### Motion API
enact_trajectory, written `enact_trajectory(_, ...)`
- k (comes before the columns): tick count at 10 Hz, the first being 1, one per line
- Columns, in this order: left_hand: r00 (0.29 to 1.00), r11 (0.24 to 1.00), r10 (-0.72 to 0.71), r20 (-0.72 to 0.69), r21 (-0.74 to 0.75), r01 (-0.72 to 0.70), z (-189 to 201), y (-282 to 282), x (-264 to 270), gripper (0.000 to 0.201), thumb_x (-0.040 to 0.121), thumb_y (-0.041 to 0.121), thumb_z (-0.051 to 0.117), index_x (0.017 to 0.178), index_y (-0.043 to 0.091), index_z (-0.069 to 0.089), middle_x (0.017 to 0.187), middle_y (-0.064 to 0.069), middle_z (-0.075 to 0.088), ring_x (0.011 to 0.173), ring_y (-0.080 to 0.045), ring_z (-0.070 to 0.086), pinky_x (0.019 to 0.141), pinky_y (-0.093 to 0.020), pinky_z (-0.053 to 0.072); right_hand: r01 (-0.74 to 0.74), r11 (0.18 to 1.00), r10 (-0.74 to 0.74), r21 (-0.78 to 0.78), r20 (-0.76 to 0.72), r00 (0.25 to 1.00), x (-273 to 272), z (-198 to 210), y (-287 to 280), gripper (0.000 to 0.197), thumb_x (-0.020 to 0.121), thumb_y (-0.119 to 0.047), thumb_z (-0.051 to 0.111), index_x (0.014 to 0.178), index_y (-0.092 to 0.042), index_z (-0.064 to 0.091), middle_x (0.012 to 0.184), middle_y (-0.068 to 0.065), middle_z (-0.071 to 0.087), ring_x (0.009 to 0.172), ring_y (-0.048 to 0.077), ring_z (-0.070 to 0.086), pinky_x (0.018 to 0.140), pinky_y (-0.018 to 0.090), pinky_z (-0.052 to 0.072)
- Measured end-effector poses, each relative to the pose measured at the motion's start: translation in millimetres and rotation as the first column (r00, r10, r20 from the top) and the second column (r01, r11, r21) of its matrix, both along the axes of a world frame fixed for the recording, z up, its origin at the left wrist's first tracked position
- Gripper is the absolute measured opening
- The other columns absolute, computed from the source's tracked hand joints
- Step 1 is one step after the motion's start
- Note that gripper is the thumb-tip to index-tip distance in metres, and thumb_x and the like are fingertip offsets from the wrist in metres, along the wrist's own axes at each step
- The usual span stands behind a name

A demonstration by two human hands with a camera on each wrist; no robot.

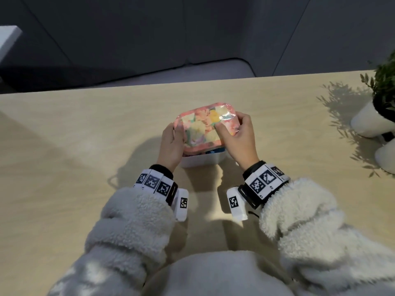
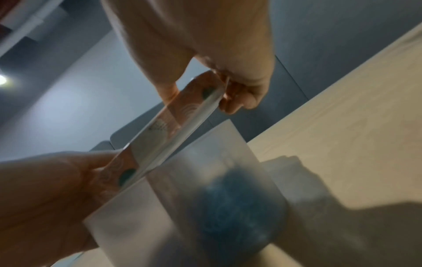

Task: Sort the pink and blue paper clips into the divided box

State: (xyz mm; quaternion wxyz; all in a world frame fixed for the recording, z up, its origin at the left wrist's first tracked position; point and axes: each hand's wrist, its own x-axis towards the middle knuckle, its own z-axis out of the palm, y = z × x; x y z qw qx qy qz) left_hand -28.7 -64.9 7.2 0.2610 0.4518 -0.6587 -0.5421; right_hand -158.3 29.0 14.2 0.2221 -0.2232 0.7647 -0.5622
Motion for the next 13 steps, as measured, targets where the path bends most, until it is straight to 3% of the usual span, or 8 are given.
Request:
enact_trajectory(3, 0.999, 0.996, -0.028, -0.017, -0.083, 0.026, -7, -1, 5, 0.035, 0.098, 0.037, 0.028, 0.122, 0.020, 0.047, 0.110, 0.001, 0.058, 0.106, -0.020, 0.059, 0.093, -0.044, 0.050, -0.031, 0.991, 0.030, 0.129, 0.009, 0.999, 0, -8, -9, 0.049, 0.086, -0.025, 0.059, 0.129, -0.006, 0.043, 0.130, 0.012, 0.043, 0.122, 0.024, 0.045, 0.108, 0.039, 0.037)
enact_trajectory(4, 1.000, 1.000, -0.004, -0.029, -0.029, 0.003, -7, -3, 5, 0.035, 0.099, 0.034, 0.027, 0.125, 0.018, 0.045, 0.115, 0.001, 0.055, 0.112, -0.021, 0.056, 0.096, -0.041, 0.048, -0.057, 0.982, 0.060, 0.181, -0.011, 0.998, 2, -6, -10, 0.048, 0.086, -0.022, 0.056, 0.130, -0.007, 0.045, 0.130, 0.012, 0.040, 0.124, 0.025, 0.042, 0.110, 0.037, 0.034)
enact_trajectory(6, 0.999, 0.995, 0.049, -0.020, 0.089, -0.048, -3, -6, 1, 0.028, 0.099, 0.020, 0.029, 0.123, 0.012, 0.040, 0.108, 0.000, 0.051, 0.097, -0.014, 0.052, 0.069, -0.019, 0.044, -0.036, 0.979, 0.038, 0.202, -0.005, 0.999, 4, -3, -13, 0.051, 0.080, -0.028, 0.050, 0.125, -0.005, 0.048, 0.128, 0.013, 0.042, 0.123, 0.026, 0.040, 0.108, 0.038, 0.034)
enact_trajectory(8, 0.999, 0.996, 0.033, 0.025, 0.077, -0.035, -8, -16, -4, 0.032, 0.098, 0.029, 0.027, 0.122, 0.013, 0.042, 0.117, -0.005, 0.053, 0.111, -0.022, 0.053, 0.097, -0.037, 0.045, -0.013, 0.980, 0.012, 0.200, 0.004, 1.000, -7, -7, -22, 0.036, 0.089, -0.034, 0.040, 0.113, -0.011, 0.055, 0.123, 0.012, 0.049, 0.118, 0.026, 0.046, 0.106, 0.042, 0.037)
enact_trajectory(9, 0.998, 1.000, 0.021, 0.059, 0.007, -0.022, -9, -21, -10, 0.037, 0.099, 0.033, 0.025, 0.124, 0.011, 0.042, 0.118, -0.007, 0.052, 0.111, -0.022, 0.051, 0.097, -0.036, 0.042, -0.046, 0.981, 0.051, 0.187, -0.025, 0.998, -18, -10, -32, 0.030, 0.093, -0.033, 0.034, 0.085, -0.019, 0.059, 0.108, 0.018, 0.058, 0.104, 0.031, 0.055, 0.095, 0.037, 0.042)
enact_trajectory(10, 0.996, 0.997, 0.079, 0.036, 0.012, -0.080, -13, -21, -14, 0.032, 0.099, 0.027, 0.029, 0.115, 0.006, 0.046, 0.102, -0.005, 0.053, 0.101, -0.025, 0.055, 0.093, -0.041, 0.046, -0.059, 0.980, 0.082, 0.188, -0.114, 0.990, -18, -15, -33, 0.032, 0.098, -0.019, 0.036, 0.103, -0.005, 0.063, 0.110, 0.018, 0.055, 0.100, 0.024, 0.052, 0.084, 0.022, 0.034)
enact_trajectory(12, 0.994, 0.995, 0.095, 0.056, 0.029, -0.097, -7, -17, -15, 0.034, 0.099, 0.029, 0.030, 0.114, 0.007, 0.050, 0.102, -0.009, 0.059, 0.103, -0.029, 0.059, 0.092, -0.042, 0.049, -0.057, 0.983, 0.077, 0.175, -0.109, 0.991, -16, -19, -35, 0.034, 0.098, -0.020, 0.034, 0.104, -0.001, 0.062, 0.110, 0.019, 0.055, 0.103, 0.028, 0.054, 0.090, 0.027, 0.038)
enact_trajectory(13, 0.996, 0.988, 0.082, 0.040, 0.131, -0.087, -2, -22, -9, 0.038, 0.099, 0.034, 0.026, 0.114, 0.007, 0.049, 0.099, -0.007, 0.060, 0.098, -0.024, 0.062, 0.077, -0.026, 0.051, -0.158, 0.969, 0.157, 0.191, 0.021, 0.987, -25, -21, -32, 0.047, 0.099, -0.031, 0.026, 0.097, -0.002, 0.063, 0.108, 0.020, 0.062, 0.102, 0.029, 0.059, 0.098, 0.037, 0.044)
